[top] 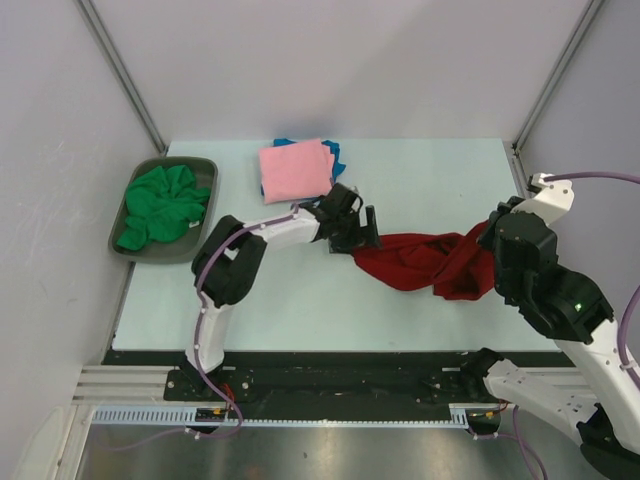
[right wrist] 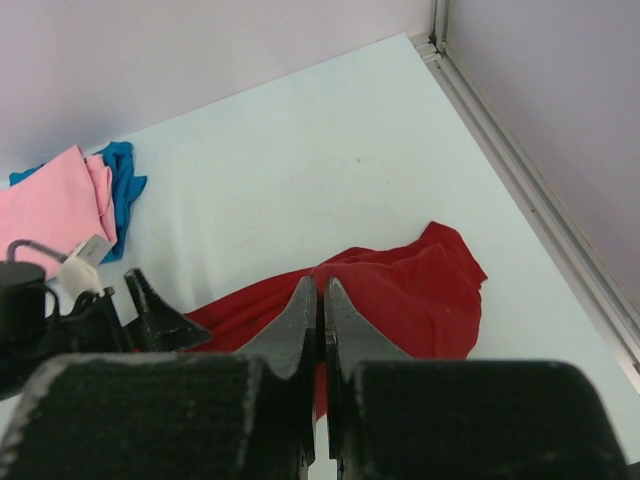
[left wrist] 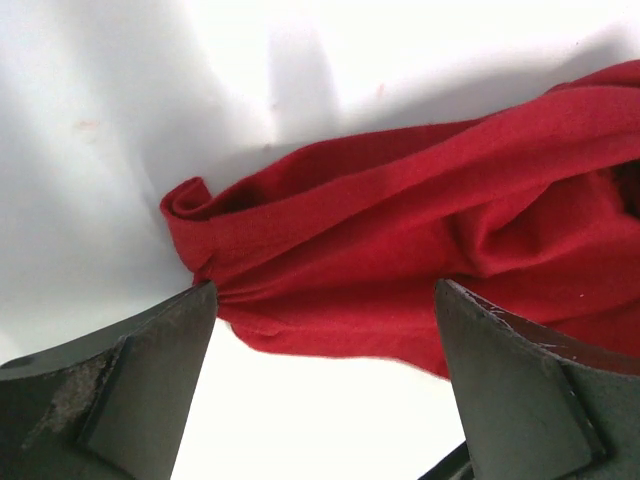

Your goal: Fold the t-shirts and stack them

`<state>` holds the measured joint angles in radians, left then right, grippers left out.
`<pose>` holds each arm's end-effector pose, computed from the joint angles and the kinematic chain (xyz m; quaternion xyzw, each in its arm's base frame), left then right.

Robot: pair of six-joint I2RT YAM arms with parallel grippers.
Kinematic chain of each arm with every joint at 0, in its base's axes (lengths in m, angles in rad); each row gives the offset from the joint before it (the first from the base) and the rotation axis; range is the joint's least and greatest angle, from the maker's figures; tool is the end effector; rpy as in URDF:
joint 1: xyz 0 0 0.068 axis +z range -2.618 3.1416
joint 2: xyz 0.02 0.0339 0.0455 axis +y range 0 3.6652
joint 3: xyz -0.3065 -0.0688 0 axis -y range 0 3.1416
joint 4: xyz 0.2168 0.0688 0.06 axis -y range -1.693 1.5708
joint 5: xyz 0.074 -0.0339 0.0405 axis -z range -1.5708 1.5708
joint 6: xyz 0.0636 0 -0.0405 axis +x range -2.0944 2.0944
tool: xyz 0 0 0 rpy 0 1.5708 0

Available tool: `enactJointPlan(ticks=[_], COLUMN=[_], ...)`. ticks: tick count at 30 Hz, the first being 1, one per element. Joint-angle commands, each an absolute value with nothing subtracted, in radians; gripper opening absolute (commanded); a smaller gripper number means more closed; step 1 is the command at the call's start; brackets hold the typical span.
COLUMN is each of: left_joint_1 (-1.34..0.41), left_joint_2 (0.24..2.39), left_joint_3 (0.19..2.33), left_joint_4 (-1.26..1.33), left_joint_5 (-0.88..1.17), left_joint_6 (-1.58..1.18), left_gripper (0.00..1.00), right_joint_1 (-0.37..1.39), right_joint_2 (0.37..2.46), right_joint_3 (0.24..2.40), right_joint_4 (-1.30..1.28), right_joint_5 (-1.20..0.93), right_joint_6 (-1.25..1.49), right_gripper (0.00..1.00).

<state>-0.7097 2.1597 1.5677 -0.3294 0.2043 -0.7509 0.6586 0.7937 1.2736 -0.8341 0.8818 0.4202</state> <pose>0.3603 -0.3265 0.1886 0.0131 0.9433 -0.2837 0.1720 0.0910 0.0083 0.4456 0.1539 0.7659 -0.0350 0.6233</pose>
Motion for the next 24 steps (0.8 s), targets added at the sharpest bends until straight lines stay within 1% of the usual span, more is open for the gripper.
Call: enactJointPlan(ticks=[1, 3, 5, 9, 13, 14, 17, 21, 24], left_joint_1=[-0.675, -0.675, -0.675, -0.678, -0.678, -0.677, -0.676, -0.677, -0.678], left_joint_2=[2.082, 2.01, 1.955, 1.901, 1.812, 1.781, 1.766, 1.74, 1.784], left_joint_3=[1.251, 1.154, 1.123, 1.196, 1.207, 1.216, 1.224, 1.198, 1.216], left_joint_4=[-0.396, -0.358, -0.321, -0.36, -0.419, -0.478, -0.546, -0.558, -0.58], left_joint_5=[0.094, 0.103, 0.116, 0.152, 0.138, 0.114, 0.036, -0.04, -0.069], left_joint_6=[-0.742, -0.759, -0.781, -0.776, -0.764, -0.752, -0.723, -0.706, -0.695], left_gripper=[1.0, 1.0, 1.0, 1.0, 1.0, 1.0, 1.0, 1.0, 1.0], right_joint_1=[0.681, 0.695, 0.707, 0.729, 0.753, 0.771, 0.796, 0.816, 0.83], right_joint_2=[0.802, 0.804, 0.805, 0.805, 0.81, 0.824, 0.842, 0.85, 0.853], right_joint_3=[1.285, 1.287, 1.287, 1.287, 1.287, 1.285, 1.278, 1.249, 1.235], right_joint_4=[-0.802, -0.81, -0.816, -0.824, -0.865, -0.903, -0.92, -0.911, -0.911], right_joint_5=[0.888, 0.896, 0.9, 0.914, 0.923, 0.945, 0.969, 0.979, 0.983], right_joint_6=[0.451, 0.459, 0.465, 0.468, 0.488, 0.517, 0.532, 0.543, 0.561], right_gripper=[0.0, 0.0, 0.0, 0.0, 0.0, 0.0, 0.0, 0.0, 0.0])
